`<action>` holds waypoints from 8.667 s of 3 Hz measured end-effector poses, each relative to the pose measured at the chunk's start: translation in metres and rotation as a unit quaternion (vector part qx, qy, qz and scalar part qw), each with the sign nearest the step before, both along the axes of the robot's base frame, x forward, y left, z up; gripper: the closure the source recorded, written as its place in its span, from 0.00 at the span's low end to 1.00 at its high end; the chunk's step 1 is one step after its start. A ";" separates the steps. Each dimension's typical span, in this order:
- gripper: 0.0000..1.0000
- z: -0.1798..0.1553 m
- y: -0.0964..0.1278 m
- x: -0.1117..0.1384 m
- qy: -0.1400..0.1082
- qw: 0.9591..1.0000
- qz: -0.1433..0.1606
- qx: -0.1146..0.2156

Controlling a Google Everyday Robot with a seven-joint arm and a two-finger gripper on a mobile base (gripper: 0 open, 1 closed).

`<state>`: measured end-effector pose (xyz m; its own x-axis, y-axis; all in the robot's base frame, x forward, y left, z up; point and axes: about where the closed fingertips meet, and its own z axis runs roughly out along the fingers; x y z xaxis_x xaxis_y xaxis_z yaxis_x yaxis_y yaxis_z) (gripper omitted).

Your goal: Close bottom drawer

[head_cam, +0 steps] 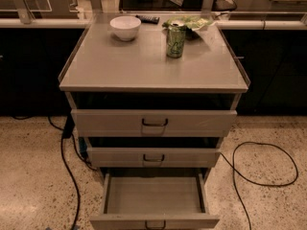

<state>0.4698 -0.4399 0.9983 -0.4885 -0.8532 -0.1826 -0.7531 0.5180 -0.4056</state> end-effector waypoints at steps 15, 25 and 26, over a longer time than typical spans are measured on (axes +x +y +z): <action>0.00 -0.578 -0.049 -0.107 0.228 0.966 -0.107 -0.057; 0.00 -0.780 0.027 -0.090 0.258 0.965 0.028 0.042; 0.00 -0.787 0.028 -0.076 0.262 0.963 0.014 0.058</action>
Offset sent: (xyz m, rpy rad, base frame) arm -0.0749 -0.0105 -0.0293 0.0096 0.0222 -0.0555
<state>0.3935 -0.4116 0.2114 -0.5167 -0.8561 -0.0110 -0.8529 0.5136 0.0940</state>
